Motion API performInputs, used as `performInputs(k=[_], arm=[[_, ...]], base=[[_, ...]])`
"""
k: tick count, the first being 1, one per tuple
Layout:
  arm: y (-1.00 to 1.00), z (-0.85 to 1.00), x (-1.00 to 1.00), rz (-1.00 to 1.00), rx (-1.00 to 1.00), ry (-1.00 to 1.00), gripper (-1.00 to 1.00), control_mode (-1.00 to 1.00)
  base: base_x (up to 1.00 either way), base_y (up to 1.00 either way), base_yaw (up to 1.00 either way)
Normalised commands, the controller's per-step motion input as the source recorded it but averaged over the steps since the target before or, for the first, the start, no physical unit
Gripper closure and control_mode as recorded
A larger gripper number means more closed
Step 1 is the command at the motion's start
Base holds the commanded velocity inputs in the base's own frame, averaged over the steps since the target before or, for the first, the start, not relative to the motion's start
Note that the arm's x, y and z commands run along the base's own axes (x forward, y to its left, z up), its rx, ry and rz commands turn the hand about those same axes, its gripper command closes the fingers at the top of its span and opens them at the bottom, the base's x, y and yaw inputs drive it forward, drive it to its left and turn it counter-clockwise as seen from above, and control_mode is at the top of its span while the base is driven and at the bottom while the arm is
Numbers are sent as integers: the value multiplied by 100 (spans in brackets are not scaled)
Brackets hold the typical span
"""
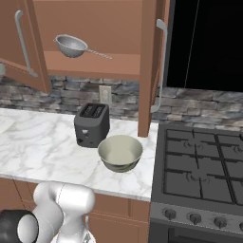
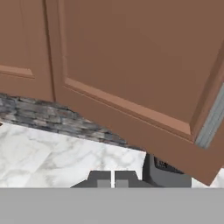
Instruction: Open the cabinet and setup a tea strainer by placing it in the bowl upright.
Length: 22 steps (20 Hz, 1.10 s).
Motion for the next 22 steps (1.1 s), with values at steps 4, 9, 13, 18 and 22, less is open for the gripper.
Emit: performInputs(k=[4, 9, 13, 18, 22], arm=[[65, 25, -54, 2, -5, 0, 100, -100], [-4, 30, -13, -22, 3, 0, -100, -100], [-33, 12, -11, -36, 11, 0, -100, -100], [-99, 2, 4, -36, 27, 2, -100, -100], [-100, 0, 43, -17, 52, 9, -100, -100]], base=[[0, 0, 0], [0, 0, 0], [0, 0, 0], [0, 0, 0], [0, 0, 0]])
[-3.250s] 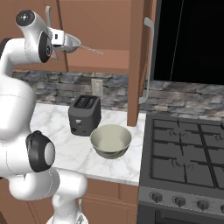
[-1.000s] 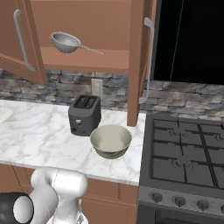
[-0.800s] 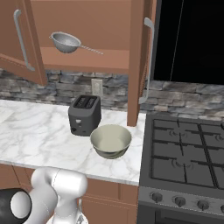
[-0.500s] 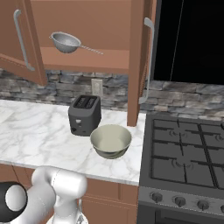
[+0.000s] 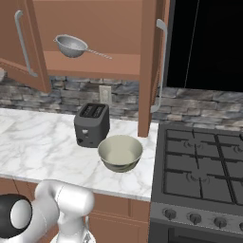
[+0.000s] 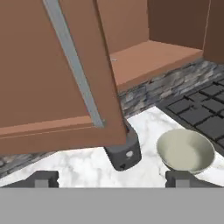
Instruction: Open the cabinet and setup a tea strainer by placing it in the bowl upright.
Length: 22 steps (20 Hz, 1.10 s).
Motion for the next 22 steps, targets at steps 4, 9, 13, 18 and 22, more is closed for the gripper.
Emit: performInputs(k=[4, 9, 13, 18, 22], arm=[[-100, 0, 59, 7, 70, 10, -100, -100], [-63, 3, 28, 43, 63, 7, -100, -100], [-17, 17, -1, 60, 50, 1, -100, -100], [-1, -12, 6, 62, 40, 1, -100, -100], [2, -28, 46, 43, 26, 0, -100, -100]], base=[[0, 0, 0], [0, 0, 0], [0, 0, 0], [0, 0, 0], [0, 0, 0]])
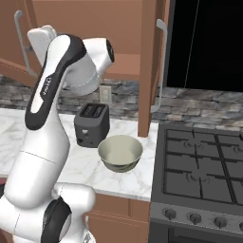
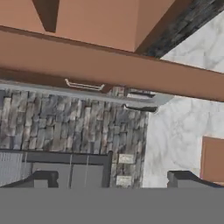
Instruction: Open the cabinet and setup a tea strainer by placing it in the bowl upright.
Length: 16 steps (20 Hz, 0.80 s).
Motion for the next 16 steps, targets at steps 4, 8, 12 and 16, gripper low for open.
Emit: performInputs(k=[4, 8, 12, 16], arm=[[-2, -15, 86, 32, 16, 1, -100, -100], [-11, 3, 35, 22, 11, 1, -100, -100], [-21, 2, 28, 16, 9, 0, -100, -100], [-6, 0, 28, 6, 1, 0, -100, -100]], base=[[0, 0, 0], [0, 0, 0], [0, 0, 0], [0, 0, 0]])
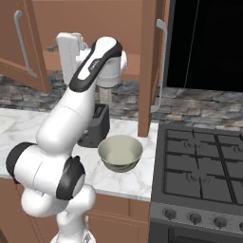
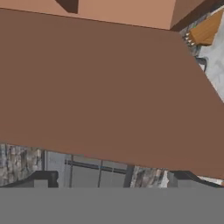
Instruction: Open the cabinet and setup a tea strainer by placing it in the bowl upright.
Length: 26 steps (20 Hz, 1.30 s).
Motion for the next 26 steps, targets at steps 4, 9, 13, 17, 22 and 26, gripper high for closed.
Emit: performInputs(k=[4, 9, 13, 17, 22, 26], arm=[[0, 0, 54, 0, 0, 6, -100, -100], [2, 1, 51, 0, 0, 11, -100, -100], [9, 0, 11, 0, -1, 7, -100, -100], [40, 0, -1, 0, -5, 0, -100, -100], [54, 0, -18, 0, -8, 0, -100, -100], [50, 0, -38, 0, -7, 0, -100, -100]], base=[[0, 0, 0], [0, 0, 0], [0, 0, 0], [0, 0, 0], [0, 0, 0], [0, 0, 0]])
